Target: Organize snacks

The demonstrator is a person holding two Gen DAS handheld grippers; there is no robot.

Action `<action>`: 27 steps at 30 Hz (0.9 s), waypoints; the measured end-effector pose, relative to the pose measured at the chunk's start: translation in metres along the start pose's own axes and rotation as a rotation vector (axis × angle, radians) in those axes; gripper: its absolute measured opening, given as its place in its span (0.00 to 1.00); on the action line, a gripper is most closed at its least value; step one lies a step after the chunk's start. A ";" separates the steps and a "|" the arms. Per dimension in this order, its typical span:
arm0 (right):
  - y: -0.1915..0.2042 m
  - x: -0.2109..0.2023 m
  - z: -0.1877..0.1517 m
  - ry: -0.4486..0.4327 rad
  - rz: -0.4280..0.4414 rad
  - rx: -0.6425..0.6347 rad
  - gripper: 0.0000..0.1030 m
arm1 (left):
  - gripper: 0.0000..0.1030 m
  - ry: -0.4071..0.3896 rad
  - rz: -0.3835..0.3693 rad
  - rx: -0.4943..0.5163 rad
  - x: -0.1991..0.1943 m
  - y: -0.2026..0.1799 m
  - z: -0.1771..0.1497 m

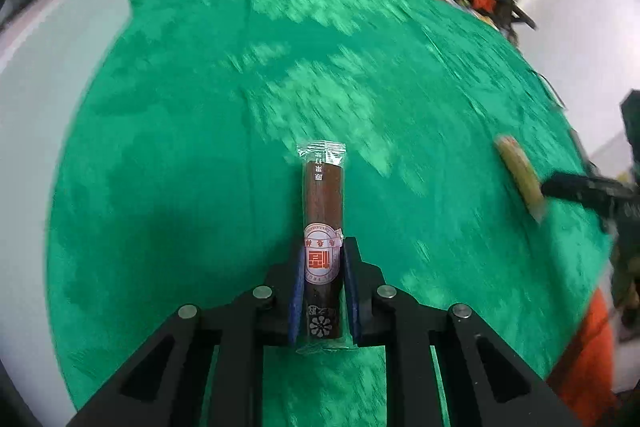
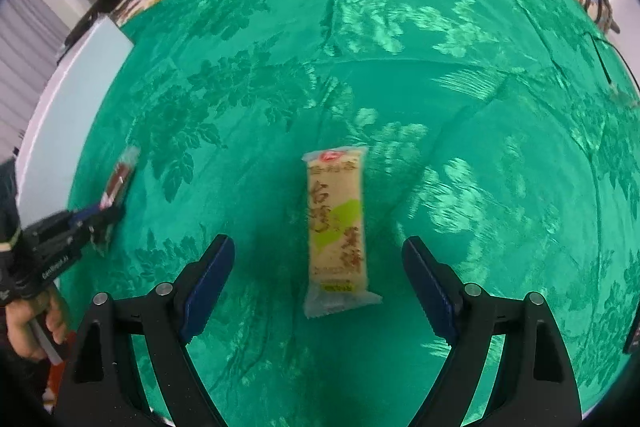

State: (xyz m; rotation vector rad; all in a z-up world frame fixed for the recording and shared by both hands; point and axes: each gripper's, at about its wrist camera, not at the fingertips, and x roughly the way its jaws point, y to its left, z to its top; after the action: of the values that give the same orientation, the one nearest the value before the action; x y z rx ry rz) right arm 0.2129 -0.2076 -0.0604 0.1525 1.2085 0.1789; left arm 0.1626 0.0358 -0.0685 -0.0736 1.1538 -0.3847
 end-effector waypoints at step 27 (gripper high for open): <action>0.000 0.032 0.028 0.183 -0.060 0.011 0.30 | 0.16 -0.115 0.020 -0.007 -0.047 -0.017 -0.006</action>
State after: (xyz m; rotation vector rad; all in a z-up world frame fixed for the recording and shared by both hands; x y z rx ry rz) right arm 0.2505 -0.2012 -0.0802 0.1111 1.3950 0.1359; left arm 0.1360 0.0362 -0.0251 -0.0890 1.0419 -0.3549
